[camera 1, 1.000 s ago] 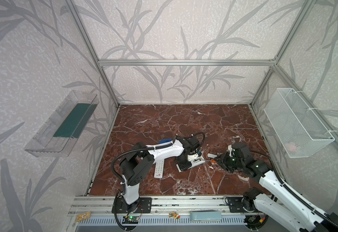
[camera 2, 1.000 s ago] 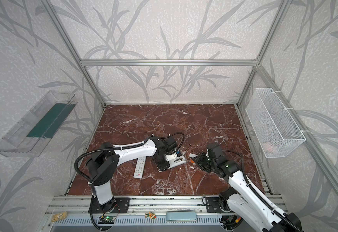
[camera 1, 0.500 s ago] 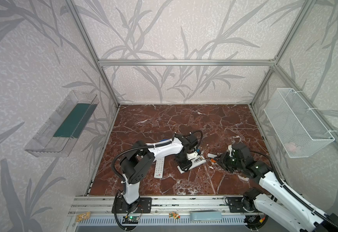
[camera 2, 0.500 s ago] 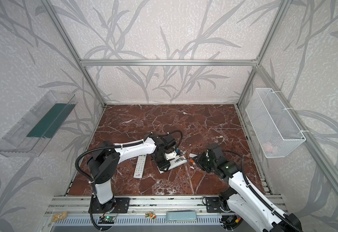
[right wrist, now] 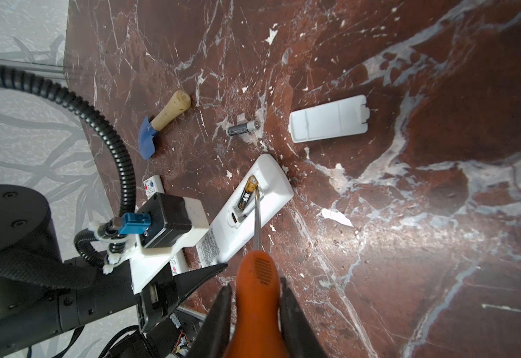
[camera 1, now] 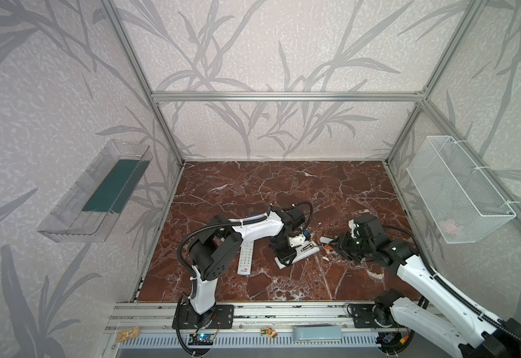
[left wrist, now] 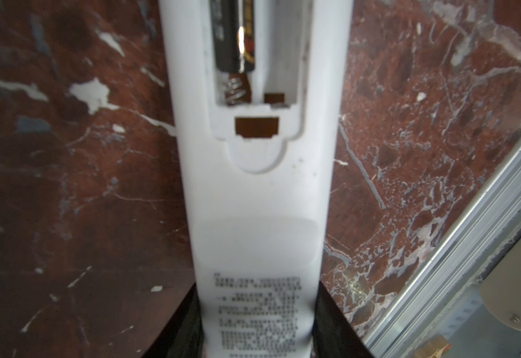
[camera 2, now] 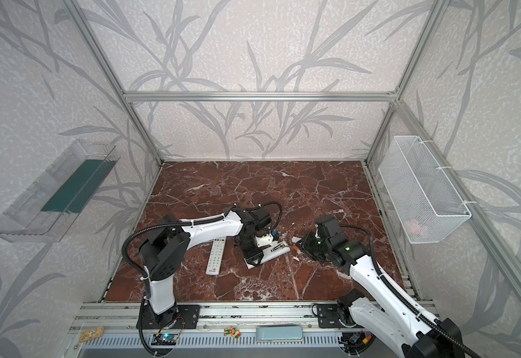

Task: Unload the batteries from the remote control
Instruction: 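Lever the battery end upward with the screwdriver tip while the left gripper holds the remote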

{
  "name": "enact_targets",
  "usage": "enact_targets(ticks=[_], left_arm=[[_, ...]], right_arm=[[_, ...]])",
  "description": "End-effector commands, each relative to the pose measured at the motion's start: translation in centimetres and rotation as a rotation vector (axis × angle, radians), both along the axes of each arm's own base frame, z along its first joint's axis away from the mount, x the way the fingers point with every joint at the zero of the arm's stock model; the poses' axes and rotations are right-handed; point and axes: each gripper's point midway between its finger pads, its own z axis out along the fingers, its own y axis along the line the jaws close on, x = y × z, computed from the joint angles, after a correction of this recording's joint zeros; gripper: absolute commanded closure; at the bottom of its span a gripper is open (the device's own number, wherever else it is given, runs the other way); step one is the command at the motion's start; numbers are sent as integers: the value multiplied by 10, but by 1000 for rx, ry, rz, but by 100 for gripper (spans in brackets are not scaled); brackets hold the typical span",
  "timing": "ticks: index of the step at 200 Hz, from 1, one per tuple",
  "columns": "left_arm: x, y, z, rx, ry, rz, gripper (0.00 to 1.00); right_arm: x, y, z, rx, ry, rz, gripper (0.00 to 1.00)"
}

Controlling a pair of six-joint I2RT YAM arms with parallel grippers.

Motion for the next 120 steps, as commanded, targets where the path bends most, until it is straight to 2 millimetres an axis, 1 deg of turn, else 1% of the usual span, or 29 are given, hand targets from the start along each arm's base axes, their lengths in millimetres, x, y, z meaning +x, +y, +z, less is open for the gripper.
enact_targets(ticks=[1, 28, 36, 89, 120], left_arm=[[-5, -14, 6, -68, 38, -54, 100], [-2, -16, 9, -86, 24, -55, 100], [0, -16, 9, -89, 23, -51, 100], [10, -10, 11, -90, 6, -29, 100], [7, -10, 12, -101, 21, -29, 100]], right_arm=[[-10, 5, -3, -11, 39, 57, 100], [-6, 22, 3, 59, -1, 114, 100], [-7, 24, 4, 68, -6, 126, 100], [-8, 20, 11, 30, -46, 164, 100], [-4, 13, 7, -29, -57, 160, 100]])
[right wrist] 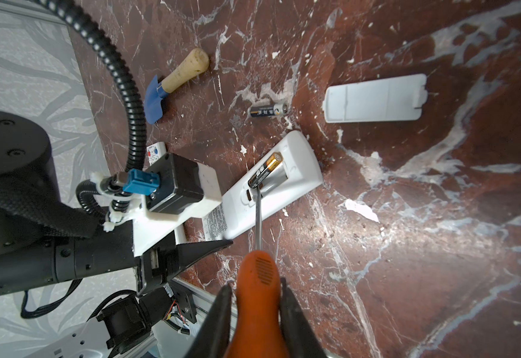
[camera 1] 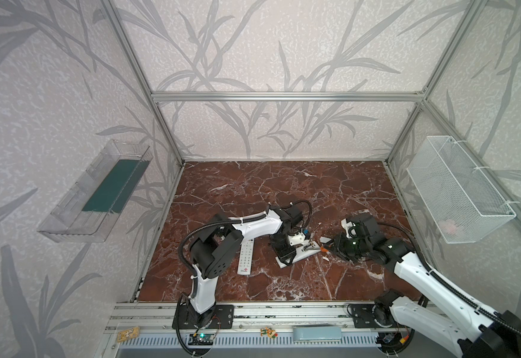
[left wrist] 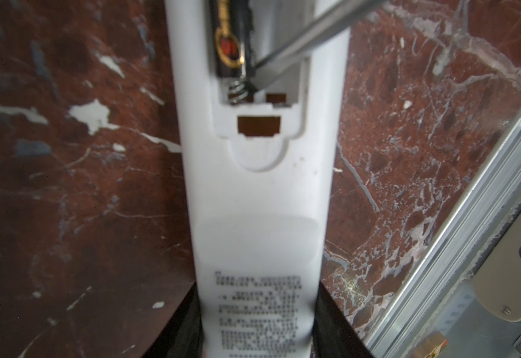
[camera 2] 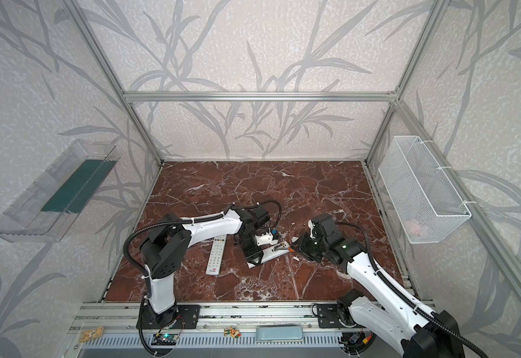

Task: Unload the batteries from the remote control
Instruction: 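Lever the battery end upward with the screwdriver tip while the left gripper holds the remote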

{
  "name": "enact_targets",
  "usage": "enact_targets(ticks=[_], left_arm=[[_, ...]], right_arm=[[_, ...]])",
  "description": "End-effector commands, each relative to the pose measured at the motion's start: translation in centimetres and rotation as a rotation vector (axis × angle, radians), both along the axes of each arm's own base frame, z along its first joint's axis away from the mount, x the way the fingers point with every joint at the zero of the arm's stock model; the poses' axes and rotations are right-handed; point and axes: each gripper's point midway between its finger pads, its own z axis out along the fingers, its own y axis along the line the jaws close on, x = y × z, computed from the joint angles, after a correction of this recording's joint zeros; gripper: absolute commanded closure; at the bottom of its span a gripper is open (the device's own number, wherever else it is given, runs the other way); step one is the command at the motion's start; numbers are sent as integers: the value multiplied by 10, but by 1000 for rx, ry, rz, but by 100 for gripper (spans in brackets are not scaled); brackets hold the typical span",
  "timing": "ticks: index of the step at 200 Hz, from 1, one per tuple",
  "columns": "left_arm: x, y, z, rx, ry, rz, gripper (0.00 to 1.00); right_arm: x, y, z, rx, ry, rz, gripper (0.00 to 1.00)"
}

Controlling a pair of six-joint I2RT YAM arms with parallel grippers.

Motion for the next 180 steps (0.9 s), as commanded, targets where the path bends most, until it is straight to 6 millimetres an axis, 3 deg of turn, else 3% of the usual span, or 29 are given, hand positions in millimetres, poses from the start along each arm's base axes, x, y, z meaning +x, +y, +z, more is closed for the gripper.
enact_targets(ticks=[1, 67, 180], left_arm=[[2, -8, 12, -52, 2, -17, 100], [-7, -4, 15, -79, 92, 4, 100], [-30, 1, 6, -53, 250, 6, 100]], right_arm=[[2, -3, 5, -41, -34, 21, 100], [18, -5, 13, -100, -92, 40, 100], [24, 2, 17, -78, -117, 57, 100]])
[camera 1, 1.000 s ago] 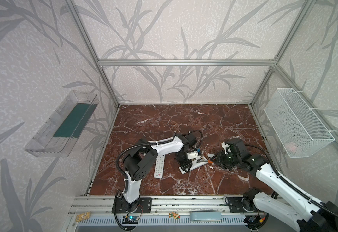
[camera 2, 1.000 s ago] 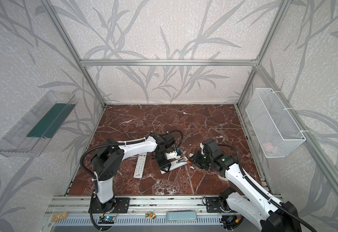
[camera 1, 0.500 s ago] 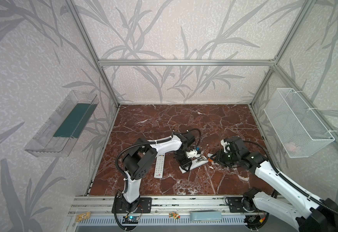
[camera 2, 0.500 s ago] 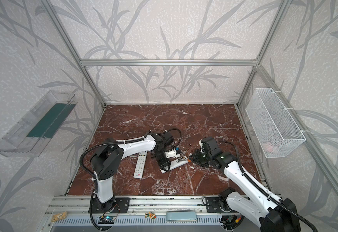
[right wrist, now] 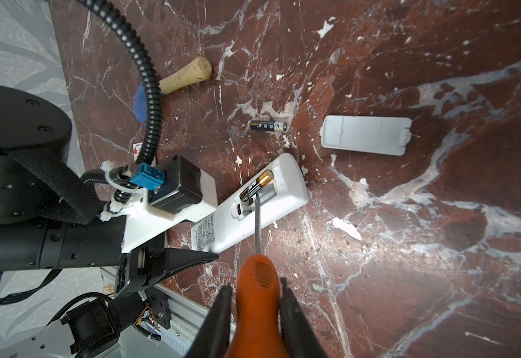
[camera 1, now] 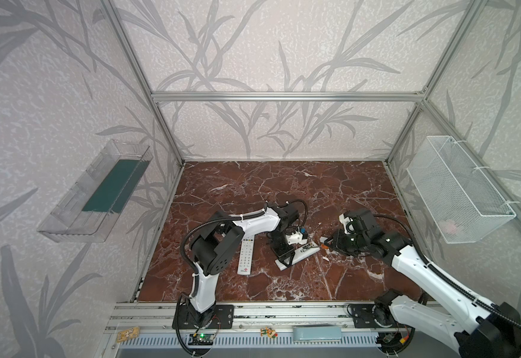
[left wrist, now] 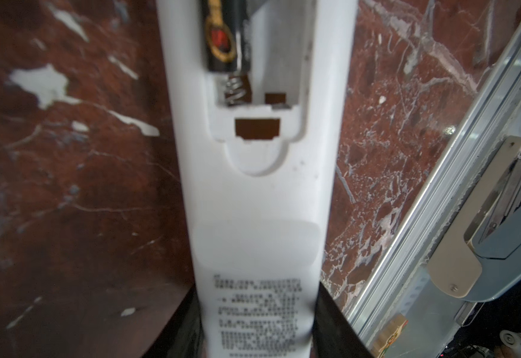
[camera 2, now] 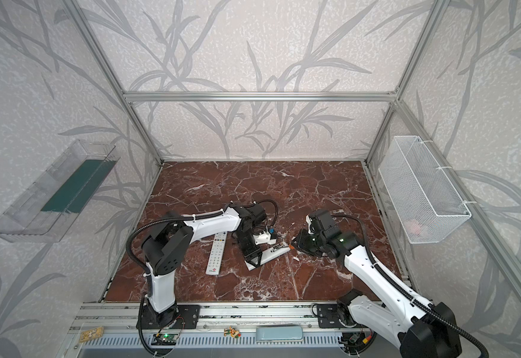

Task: Unload the batteries from the remote control
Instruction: 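Lever the battery end upward with the screwdriver tip while the left gripper holds the remote, then lift the screwdriver away from the emptied compartment with the right gripper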

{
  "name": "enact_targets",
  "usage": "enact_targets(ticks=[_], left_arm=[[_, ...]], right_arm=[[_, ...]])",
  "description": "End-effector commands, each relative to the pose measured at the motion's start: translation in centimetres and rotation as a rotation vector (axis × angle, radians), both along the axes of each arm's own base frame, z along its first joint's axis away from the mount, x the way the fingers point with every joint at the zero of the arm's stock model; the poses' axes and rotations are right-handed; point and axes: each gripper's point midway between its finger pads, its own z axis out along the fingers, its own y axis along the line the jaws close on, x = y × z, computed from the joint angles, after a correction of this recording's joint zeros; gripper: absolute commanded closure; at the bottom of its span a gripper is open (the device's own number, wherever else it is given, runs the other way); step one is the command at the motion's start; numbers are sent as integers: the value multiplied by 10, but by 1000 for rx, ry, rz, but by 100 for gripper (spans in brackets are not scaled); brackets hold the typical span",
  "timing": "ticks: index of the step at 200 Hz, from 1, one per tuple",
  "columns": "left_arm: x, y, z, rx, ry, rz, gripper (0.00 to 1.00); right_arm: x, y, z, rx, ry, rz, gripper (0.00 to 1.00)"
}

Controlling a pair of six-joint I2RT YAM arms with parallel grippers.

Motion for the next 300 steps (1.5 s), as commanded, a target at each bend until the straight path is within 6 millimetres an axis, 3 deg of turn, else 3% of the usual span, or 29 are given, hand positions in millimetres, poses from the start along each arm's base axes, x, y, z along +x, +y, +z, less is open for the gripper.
enact_targets(ticks=[1, 60, 106, 169, 228, 300], left_arm=[[-17, -2, 6, -27, 99, -36, 100], [-25, -4, 2, -28, 175, -34, 100], [-24, 0, -1, -3, 171, -32, 100], [-21, 3, -6, 20, 157, -30, 100], [-11, 15, -11, 89, 53, -56, 100], [-1, 16, 1, 101, -128, -119, 100]], right_arm=[[10, 5, 11, 17, -59, 7, 100], [12, 9, 18, 43, -79, 19, 100], [11, 12, 31, 61, -110, 42, 100], [10, 8, 34, 34, -128, 56, 100], [11, 9, 42, 43, -152, 63, 100], [11, -5, 63, 20, -240, 42, 100]])
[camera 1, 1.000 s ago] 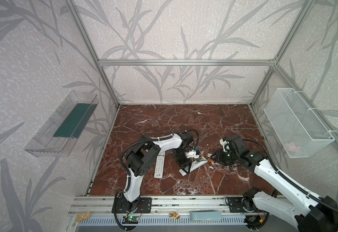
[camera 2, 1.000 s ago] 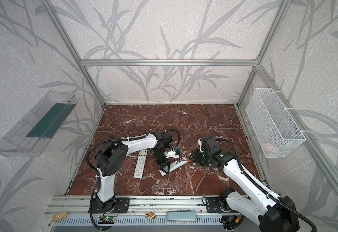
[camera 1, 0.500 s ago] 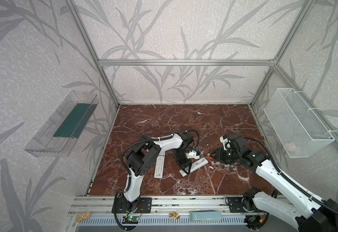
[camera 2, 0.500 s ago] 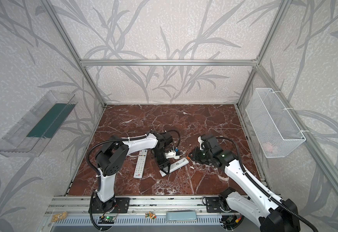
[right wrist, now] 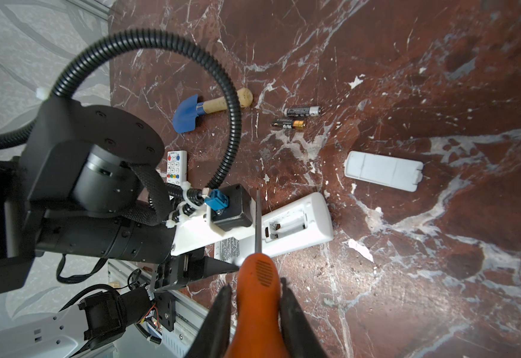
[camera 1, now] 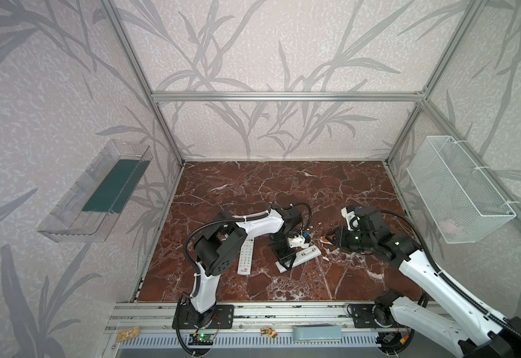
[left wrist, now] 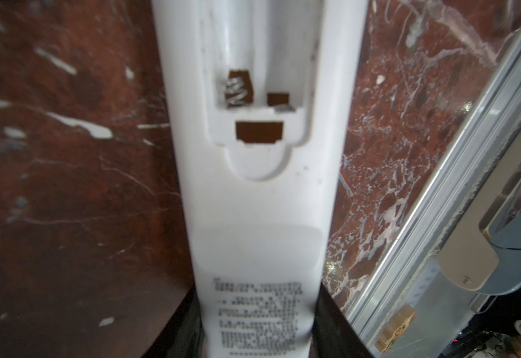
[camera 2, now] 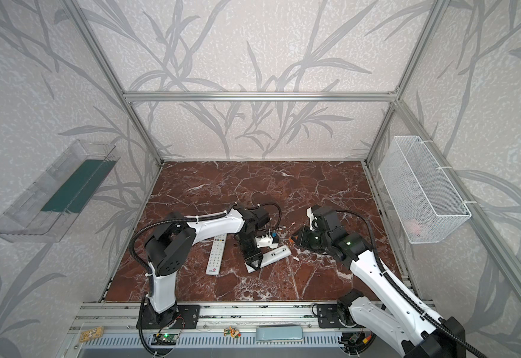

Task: Unload the batteries from the remote control
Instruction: 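Lift the screwdriver away from the emptied compartment with the right gripper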

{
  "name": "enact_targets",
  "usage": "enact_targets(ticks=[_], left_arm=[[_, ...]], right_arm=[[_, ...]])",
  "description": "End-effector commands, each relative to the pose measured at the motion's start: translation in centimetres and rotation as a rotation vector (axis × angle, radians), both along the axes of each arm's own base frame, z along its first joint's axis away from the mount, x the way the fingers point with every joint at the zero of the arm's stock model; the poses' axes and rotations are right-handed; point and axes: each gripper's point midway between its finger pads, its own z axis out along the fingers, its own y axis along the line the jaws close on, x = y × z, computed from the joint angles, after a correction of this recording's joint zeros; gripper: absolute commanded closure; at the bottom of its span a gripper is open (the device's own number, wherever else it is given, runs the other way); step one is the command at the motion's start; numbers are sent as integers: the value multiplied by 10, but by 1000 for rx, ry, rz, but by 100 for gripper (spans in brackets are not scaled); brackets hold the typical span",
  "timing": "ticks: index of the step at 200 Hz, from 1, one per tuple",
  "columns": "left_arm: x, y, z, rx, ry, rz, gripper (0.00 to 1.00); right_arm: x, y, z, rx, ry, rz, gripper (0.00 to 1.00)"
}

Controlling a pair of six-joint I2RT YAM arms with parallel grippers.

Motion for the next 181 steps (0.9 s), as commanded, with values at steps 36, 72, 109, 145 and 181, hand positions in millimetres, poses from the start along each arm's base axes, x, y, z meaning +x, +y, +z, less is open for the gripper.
enact_targets(ticks=[36, 72, 109, 145, 181], left_arm=[[5, 18, 9, 57, -140, -63, 100], [10, 22, 20, 49, -219, -65, 100], [19, 27, 35, 34, -333, -69, 100], [33, 34, 54, 27, -498, -84, 100], [36, 43, 65, 43, -574, -108, 100]], right_arm=[[7, -16, 36, -14, -112, -17, 100], [8, -24, 48, -17, -145, -29, 100], [9, -25, 58, -15, -177, -20, 100], [7, -24, 69, -13, -205, 15, 100], [0, -23, 83, 5, -224, 40, 100]])
